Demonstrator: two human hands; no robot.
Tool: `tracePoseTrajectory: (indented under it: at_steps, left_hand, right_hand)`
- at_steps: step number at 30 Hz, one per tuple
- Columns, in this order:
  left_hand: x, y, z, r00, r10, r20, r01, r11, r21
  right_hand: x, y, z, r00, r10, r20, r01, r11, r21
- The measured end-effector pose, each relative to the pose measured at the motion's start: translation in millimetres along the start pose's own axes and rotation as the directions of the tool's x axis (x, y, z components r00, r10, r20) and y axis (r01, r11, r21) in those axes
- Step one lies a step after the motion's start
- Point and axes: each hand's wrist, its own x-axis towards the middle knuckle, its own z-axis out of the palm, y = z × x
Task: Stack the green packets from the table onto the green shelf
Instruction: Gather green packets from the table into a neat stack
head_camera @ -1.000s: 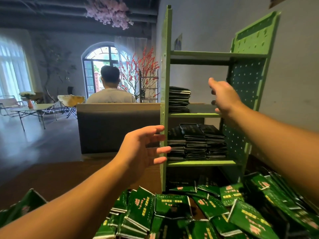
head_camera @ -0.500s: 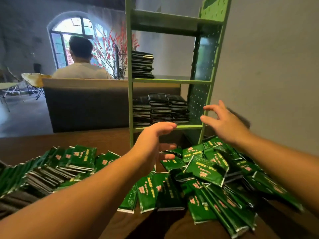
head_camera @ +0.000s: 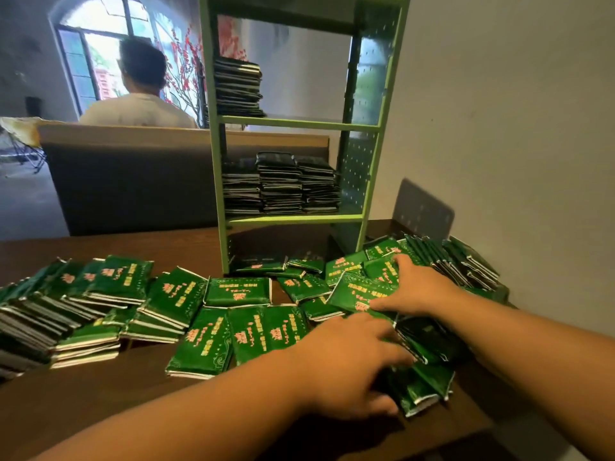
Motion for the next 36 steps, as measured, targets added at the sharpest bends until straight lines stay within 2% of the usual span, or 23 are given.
tracePoseTrajectory:
  at_steps: [2,4,9,13,19,22,24,27,30,32,36]
  left_hand:
    - [3,-1,10,0.995,0.054,0.088,-0.059,0.996,0.062]
    - [4,-4,17,0.991,0.035,0.132,-0.044,0.997,0.063]
    - [6,-4,24,0.995,-0.017,0.099,-0.002,0.982,0.19]
    - [8,-4,25,0.998,-0.064,0.023,0.056,0.965,0.255]
    - [4,-15,28,0.991,-0.122,-0.062,0.133,0.965,0.224]
    - [3,-23,30,0.984,-0.162,-0.077,0.176,0.956,0.236]
    - [3,-26,30,0.975,-0.2,-0.093,0.216,0.951,0.223]
    - [2,-33,32,0.954,-0.259,-0.153,0.278,0.954,0.116]
    - [0,-38,27,0.895,-0.373,-0.245,0.331,0.923,-0.195]
    - [-3,-44,23,0.833,-0.46,-0.307,0.357,0.871,-0.337]
    - [-12,-57,21,0.728,-0.542,-0.42,0.36,0.823,-0.439]
  right_hand:
    - [3,-1,1,0.999,0.036,-0.008,-0.036,0.998,0.055]
    - [4,-2,0,0.997,0.071,-0.025,-0.067,0.99,0.125]
    - [7,-8,-4,0.982,0.161,-0.102,-0.122,0.942,0.314]
    - [6,-11,-9,0.981,0.152,-0.121,-0.091,0.91,0.405]
    - [10,1,-15,0.976,0.141,-0.168,0.009,0.738,0.675]
    - [7,4,-18,0.98,0.145,-0.137,0.027,0.582,0.813]
    - [5,3,-19,0.985,0.159,-0.063,-0.016,0.45,0.893]
    - [-1,-2,-19,0.98,0.141,0.137,-0.169,0.248,0.954]
    - [-10,-8,-17,0.956,0.053,0.289,-0.293,0.093,0.952]
    - [-15,-12,-14,0.942,0.018,0.335,-0.336,0.025,0.942]
    - [-22,-21,-10,0.928,-0.011,0.373,-0.372,-0.078,0.925]
